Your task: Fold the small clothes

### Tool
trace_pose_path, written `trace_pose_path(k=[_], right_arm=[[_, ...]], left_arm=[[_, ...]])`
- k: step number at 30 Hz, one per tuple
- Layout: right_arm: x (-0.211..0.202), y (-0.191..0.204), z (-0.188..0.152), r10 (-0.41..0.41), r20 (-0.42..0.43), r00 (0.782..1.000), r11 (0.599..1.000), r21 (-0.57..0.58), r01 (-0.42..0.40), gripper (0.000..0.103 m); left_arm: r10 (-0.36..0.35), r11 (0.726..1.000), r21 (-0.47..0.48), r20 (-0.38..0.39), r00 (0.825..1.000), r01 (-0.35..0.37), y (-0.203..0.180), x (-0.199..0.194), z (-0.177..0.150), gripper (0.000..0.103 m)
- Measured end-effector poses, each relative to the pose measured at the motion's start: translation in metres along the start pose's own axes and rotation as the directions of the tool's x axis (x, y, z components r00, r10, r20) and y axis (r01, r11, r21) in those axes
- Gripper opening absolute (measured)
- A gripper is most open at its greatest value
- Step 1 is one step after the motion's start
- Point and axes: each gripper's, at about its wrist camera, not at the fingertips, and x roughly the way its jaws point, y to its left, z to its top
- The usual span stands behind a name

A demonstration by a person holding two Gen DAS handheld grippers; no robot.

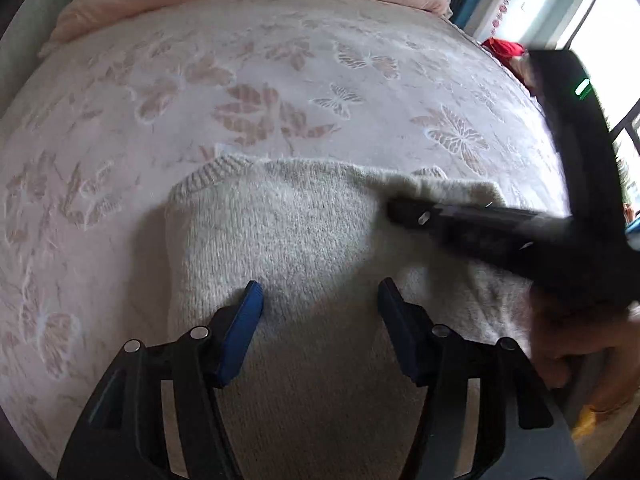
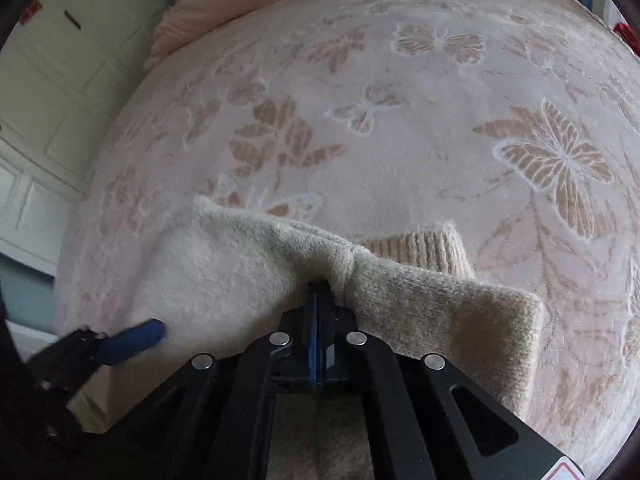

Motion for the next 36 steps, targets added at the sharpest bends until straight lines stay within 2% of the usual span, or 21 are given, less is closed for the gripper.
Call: trace_pose_path(k=[2, 3, 4, 5, 6, 9, 13, 16, 22, 25, 29, 30, 33, 34, 36], right_arm=[[-0.039, -0.003, -0.011, -0.004, 0.084, 0.996, 1.0, 0.008, 0.003, 0.017], [-0.055, -0.008, -0.018, -0.019, 0.112, 0.994, 1.0, 0.019, 0.017, 0.025], [-0.07, -0.015, -0.028, -0.038, 0.134, 0.99, 0.999, 0.039, 0.033, 0.046], [-0.084, -0.024, -0.042, -0.06, 0.151, 0.987, 0.996, 0.07, 0.05, 0.054], [-0.092, -0.032, -0.057, -0.082, 0.151, 0.985, 0.993, 0.099, 0.067, 0.054], [-0.098, -0.049, -0.102, -0.11, 0.11, 0.988, 0.979, 0.186, 0.088, 0.055], [-0.088, -0.056, -0.144, -0.082, 0.06, 0.995, 0.965, 0.254, 0.064, 0.058], [-0.078, -0.059, -0.159, -0.059, 0.046, 0.997, 0.958, 0.282, 0.043, 0.062], [-0.064, -0.066, -0.16, 0.004, 0.045, 0.999, 0.942, 0.335, -0.019, 0.067], [-0.057, -0.074, -0.153, 0.047, 0.047, 0.998, 0.93, 0.363, -0.061, 0.067], [-0.037, -0.087, -0.142, 0.134, 0.04, 0.99, 0.909, 0.394, -0.139, 0.069], [-0.031, -0.089, -0.14, 0.151, 0.036, 0.988, 0.904, 0.399, -0.152, 0.069], [-0.018, -0.095, -0.135, 0.213, 0.058, 0.975, 0.888, 0.404, -0.218, 0.072], [-0.017, -0.097, -0.134, 0.235, 0.068, 0.97, 0.881, 0.405, -0.242, 0.073], [-0.011, -0.103, -0.129, 0.277, 0.086, 0.957, 0.859, 0.425, -0.287, 0.073]], left_arm=[[-0.024, 1.0, -0.008, 0.0, 1.0, 0.024, 0.001, -0.011, -0.001, 0.061], [-0.038, 0.999, -0.021, -0.002, 0.999, 0.038, 0.004, -0.018, -0.003, 0.068], [-0.049, 0.998, -0.037, -0.001, 0.999, 0.049, 0.005, -0.025, -0.004, 0.074], [-0.048, 0.998, -0.051, 0.004, 0.999, 0.048, 0.007, -0.03, -0.006, 0.078], [-0.04, 0.997, -0.063, 0.01, 0.999, 0.04, 0.008, -0.035, -0.007, 0.084], [-0.032, 0.996, -0.083, 0.003, 0.999, 0.032, 0.007, -0.047, -0.016, 0.086], [-0.023, 0.997, -0.075, -0.033, 0.999, 0.02, 0.0, -0.049, -0.031, 0.086], [-0.023, 0.997, -0.075, -0.045, 0.999, 0.02, -0.003, -0.054, -0.042, 0.089], [-0.034, 0.994, -0.106, -0.059, 0.998, 0.028, 0.004, -0.056, -0.053, 0.091], [-0.095, 0.98, -0.18, -0.05, 0.994, 0.085, 0.02, -0.05, -0.056, 0.094], [-0.188, 0.941, -0.301, -0.081, 0.979, 0.155, 0.054, -0.02, -0.058, 0.094], [-0.193, 0.934, -0.324, -0.094, 0.977, 0.153, 0.062, -0.01, -0.061, 0.094], [-0.298, 0.886, -0.396, -0.087, 0.951, 0.242, 0.08, 0.014, -0.069, 0.098], [-0.313, 0.878, -0.402, -0.067, 0.947, 0.262, 0.082, 0.015, -0.07, 0.098], [-0.323, 0.884, -0.371, -0.044, 0.945, 0.285, 0.08, 0.015, -0.07, 0.098]])
